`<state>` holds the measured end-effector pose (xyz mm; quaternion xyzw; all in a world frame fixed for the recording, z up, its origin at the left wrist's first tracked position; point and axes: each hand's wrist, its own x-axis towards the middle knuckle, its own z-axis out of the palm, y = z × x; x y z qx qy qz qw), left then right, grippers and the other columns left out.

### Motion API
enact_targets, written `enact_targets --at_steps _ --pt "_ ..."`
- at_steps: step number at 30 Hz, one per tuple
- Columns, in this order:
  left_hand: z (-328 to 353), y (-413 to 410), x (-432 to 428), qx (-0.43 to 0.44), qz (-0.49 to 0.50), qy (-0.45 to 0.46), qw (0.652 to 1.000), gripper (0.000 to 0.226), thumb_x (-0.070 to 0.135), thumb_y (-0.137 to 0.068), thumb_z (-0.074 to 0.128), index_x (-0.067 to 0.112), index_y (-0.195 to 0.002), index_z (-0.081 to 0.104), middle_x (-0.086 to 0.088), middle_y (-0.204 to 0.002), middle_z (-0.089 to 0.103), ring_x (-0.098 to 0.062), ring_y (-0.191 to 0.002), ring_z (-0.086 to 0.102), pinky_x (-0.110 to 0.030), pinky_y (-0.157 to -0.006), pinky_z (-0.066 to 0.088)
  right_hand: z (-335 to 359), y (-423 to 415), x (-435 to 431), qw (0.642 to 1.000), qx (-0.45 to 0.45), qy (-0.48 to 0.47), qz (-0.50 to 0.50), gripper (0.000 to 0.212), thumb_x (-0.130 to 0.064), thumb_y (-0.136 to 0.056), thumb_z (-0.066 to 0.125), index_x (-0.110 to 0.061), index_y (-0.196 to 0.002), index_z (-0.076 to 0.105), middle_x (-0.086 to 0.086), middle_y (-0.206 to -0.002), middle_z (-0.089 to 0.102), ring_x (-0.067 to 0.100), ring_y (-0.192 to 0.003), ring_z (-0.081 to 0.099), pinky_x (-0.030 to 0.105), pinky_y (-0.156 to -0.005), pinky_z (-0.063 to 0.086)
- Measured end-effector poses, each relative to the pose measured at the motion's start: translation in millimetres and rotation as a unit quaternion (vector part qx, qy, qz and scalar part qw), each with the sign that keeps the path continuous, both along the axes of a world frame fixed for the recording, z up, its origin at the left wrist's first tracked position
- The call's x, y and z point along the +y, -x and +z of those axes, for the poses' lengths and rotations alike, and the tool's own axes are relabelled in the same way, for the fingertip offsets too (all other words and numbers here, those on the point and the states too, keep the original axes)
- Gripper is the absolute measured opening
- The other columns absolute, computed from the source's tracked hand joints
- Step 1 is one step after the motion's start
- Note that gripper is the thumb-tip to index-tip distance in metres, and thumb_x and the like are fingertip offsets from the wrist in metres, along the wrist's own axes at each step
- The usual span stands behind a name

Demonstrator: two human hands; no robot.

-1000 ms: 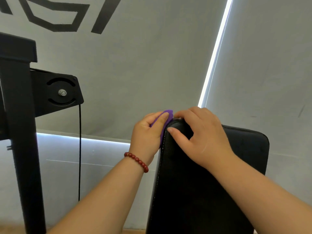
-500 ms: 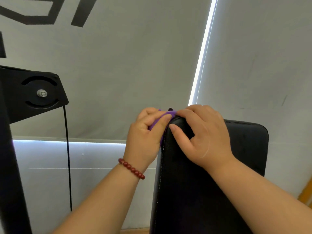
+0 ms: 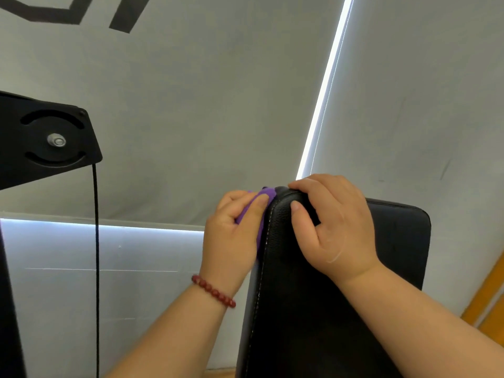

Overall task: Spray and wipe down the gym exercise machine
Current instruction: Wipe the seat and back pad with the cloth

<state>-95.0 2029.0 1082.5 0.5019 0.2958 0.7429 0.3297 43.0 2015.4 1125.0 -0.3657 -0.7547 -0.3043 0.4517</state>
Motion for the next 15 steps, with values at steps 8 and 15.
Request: enact_targets --at_steps 8,15 --pt "-8.5 -1.6 9.8 -0.023 -0.023 0.044 0.999 0.015 0.032 -0.092 0.064 0.038 -0.09 0.078 0.006 -0.102 0.073 -0.012 -0.1 0.067 -0.045 -0.097 0.05 -1.6 0.3 1.2 1.0 -0.003 -0.011 -0.004 0.032 -0.028 -0.089 0.047 -0.008 -0.101 0.069 0.004 -0.095 0.066 0.024 -0.085 0.057 0.038 -0.075 0.042" --pt "-4.8 -2.4 13.7 -0.05 -0.041 0.08 0.995 0.018 0.042 -0.087 0.065 0.031 -0.091 0.078 0.001 -0.098 0.075 -0.02 -0.1 0.069 -0.05 -0.095 0.052 -3.1 0.5 1.9 1.0 -0.001 -0.015 -0.01 0.033 -0.027 -0.09 0.047 -0.008 -0.103 0.07 0.005 -0.096 0.067 0.026 -0.086 0.058 0.042 -0.075 0.044"
